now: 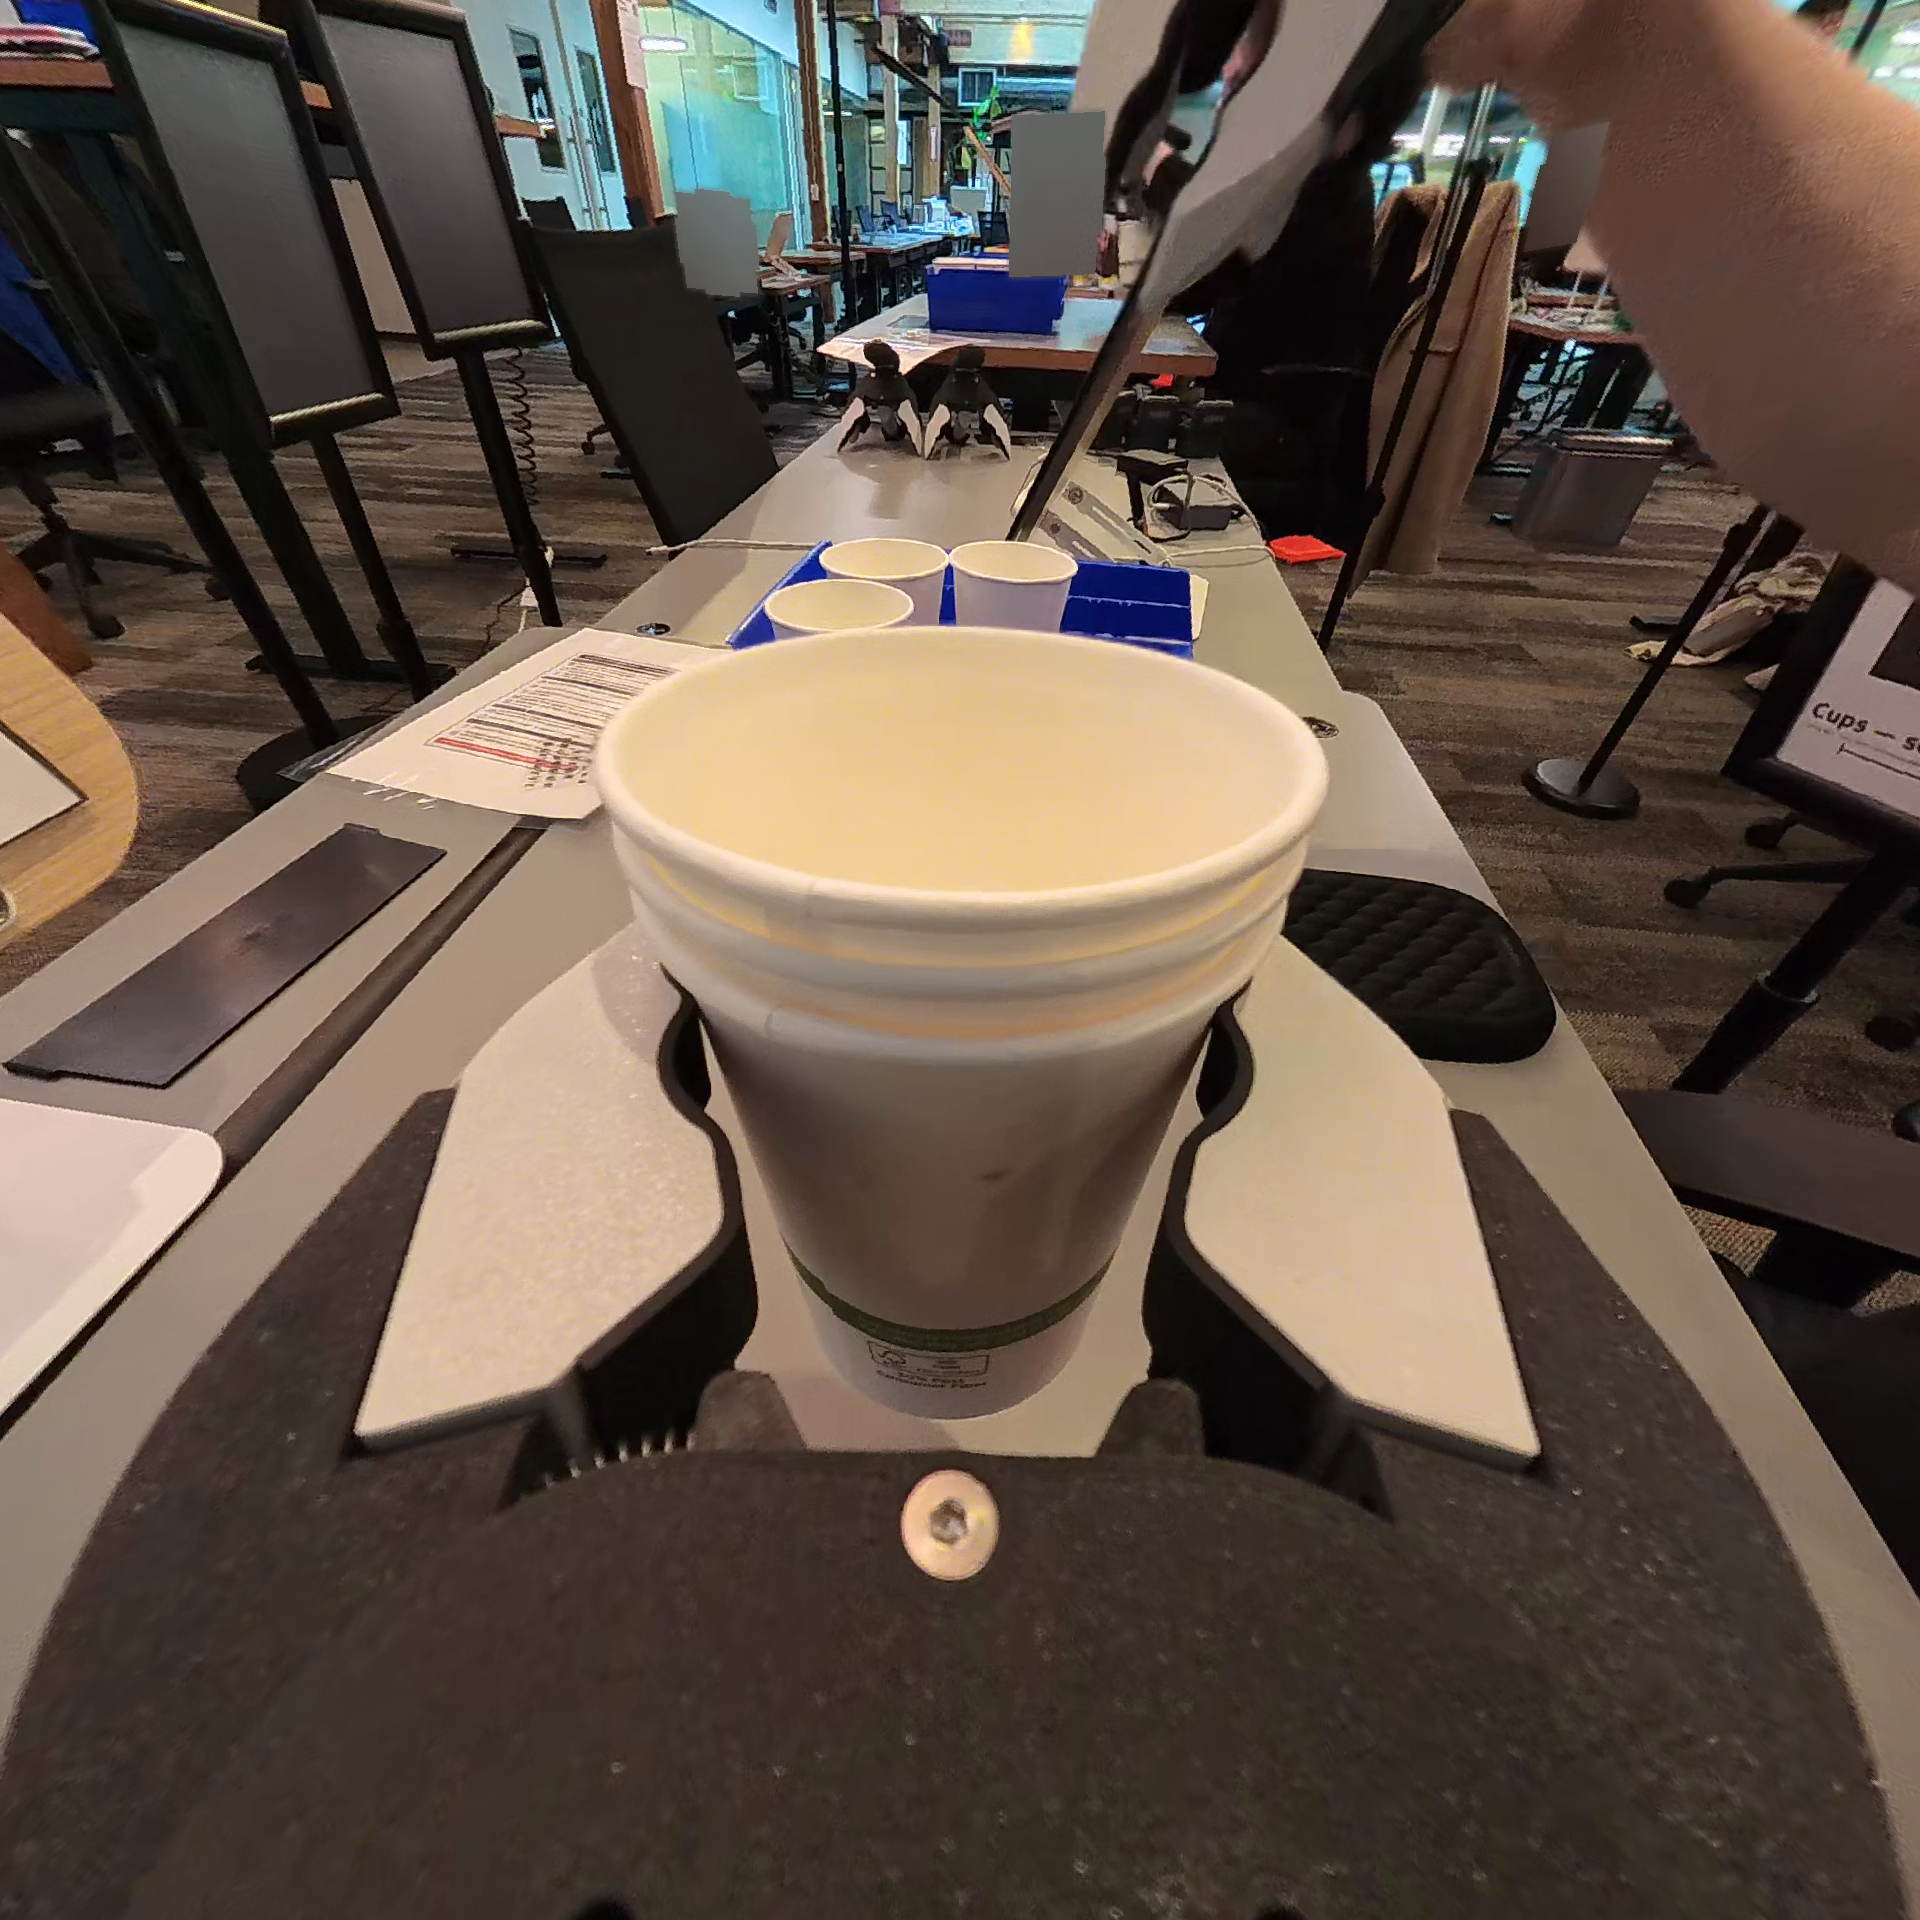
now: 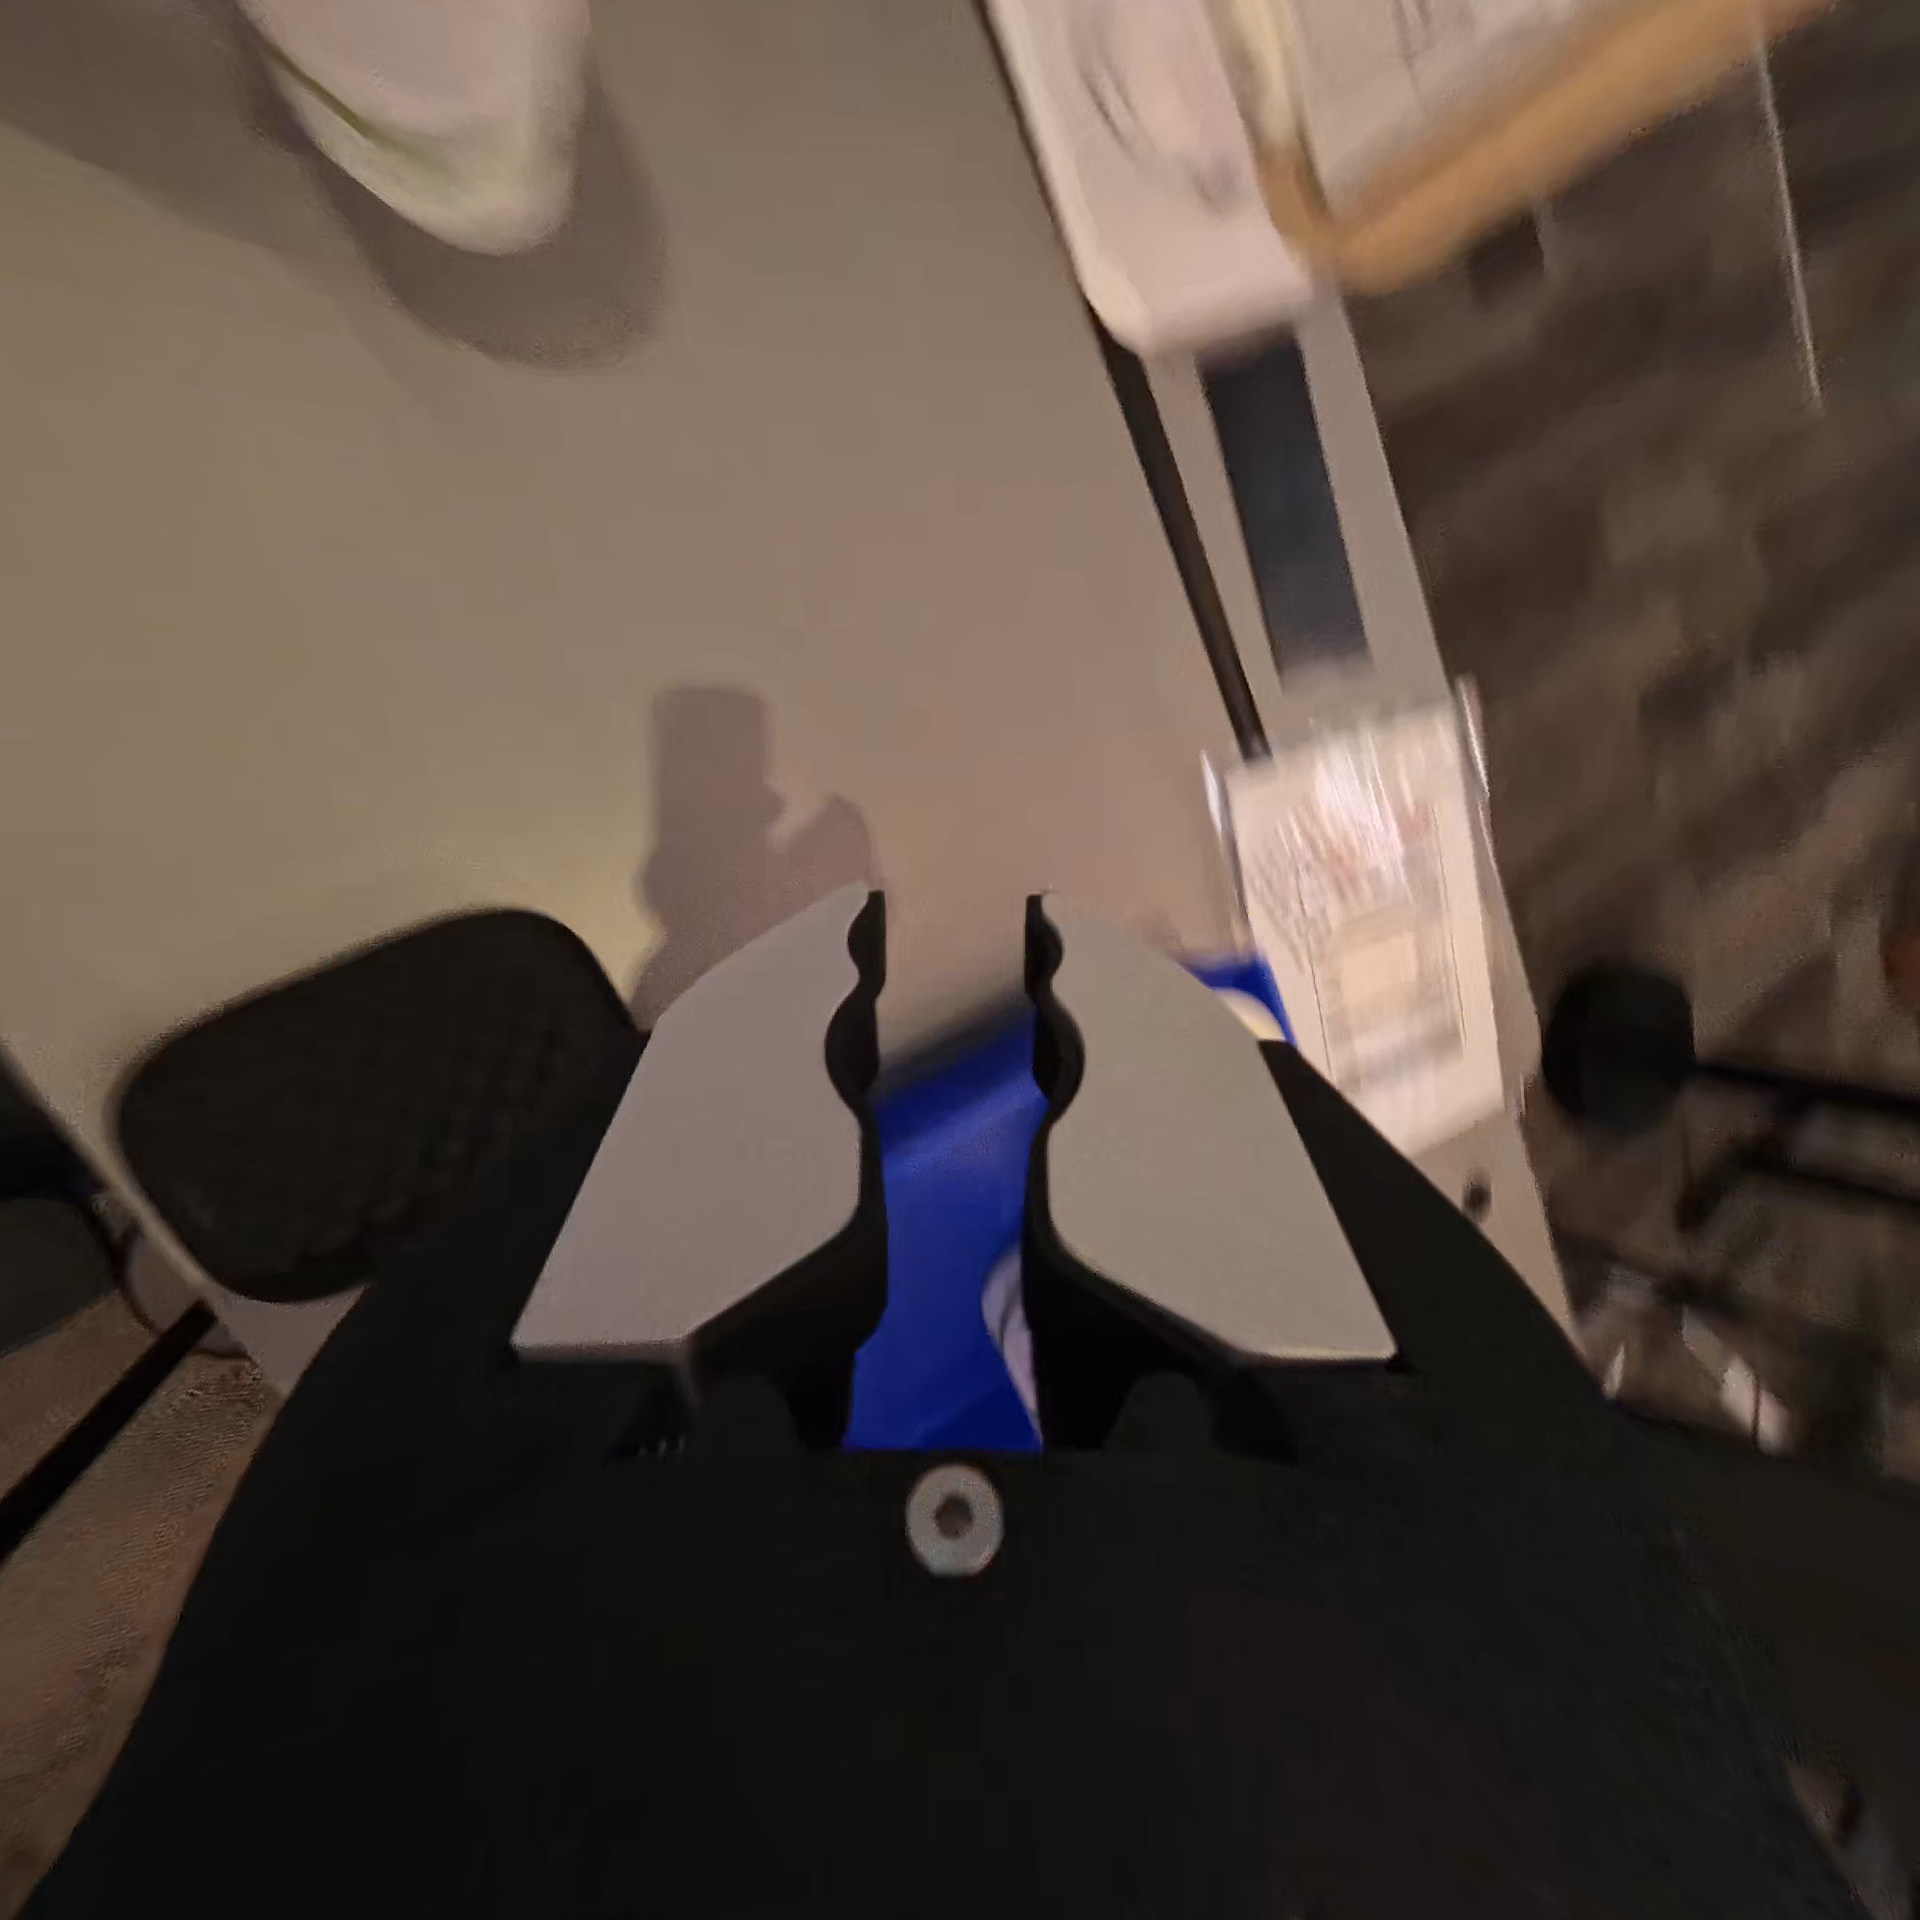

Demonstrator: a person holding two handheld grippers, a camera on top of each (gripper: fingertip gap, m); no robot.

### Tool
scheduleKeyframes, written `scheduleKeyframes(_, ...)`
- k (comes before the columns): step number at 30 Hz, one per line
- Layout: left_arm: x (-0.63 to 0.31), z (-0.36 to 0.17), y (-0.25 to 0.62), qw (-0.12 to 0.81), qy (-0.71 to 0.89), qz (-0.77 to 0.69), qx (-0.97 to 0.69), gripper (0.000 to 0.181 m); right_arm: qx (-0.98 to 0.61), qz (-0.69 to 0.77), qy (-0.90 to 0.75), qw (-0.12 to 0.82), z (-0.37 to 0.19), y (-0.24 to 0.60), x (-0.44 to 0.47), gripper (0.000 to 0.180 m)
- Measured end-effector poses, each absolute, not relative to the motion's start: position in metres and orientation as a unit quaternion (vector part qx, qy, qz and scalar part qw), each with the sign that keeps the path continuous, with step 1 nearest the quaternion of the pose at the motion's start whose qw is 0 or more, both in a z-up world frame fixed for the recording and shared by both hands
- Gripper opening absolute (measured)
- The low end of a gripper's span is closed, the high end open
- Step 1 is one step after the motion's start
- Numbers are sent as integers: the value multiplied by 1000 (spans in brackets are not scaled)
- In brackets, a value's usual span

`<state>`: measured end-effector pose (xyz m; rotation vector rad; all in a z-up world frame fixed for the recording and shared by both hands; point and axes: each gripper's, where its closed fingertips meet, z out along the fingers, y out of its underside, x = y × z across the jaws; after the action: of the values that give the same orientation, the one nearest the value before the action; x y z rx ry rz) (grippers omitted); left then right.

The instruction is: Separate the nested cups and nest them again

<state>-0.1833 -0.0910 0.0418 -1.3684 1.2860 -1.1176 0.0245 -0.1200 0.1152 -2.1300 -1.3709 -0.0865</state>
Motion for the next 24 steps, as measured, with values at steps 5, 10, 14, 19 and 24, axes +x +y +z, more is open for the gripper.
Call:
scheduleKeyframes(5,-181,38,-96,456,529,-451,-556,93,-716,48,-656,235,111,-146,-116,19)
scheduleKeyframes(10,-181,36,-95,454,529,-450,-558,93,-669,32,-715,201,94,-145,-176,15)
scheduleKeyframes(14,-181,37,-95,456,529,-450,-556,93,-667,27,-723,176,84,-140,-193,14)
scheduleKeyframes(19,-180,38,-97,456,531,-450,-554,93,-672,31,-725,149,73,-136,-196,12)
scheduleKeyframes(24,-180,38,-97,456,532,-450,-554,93,-674,53,-724,136,72,-137,-199,6)
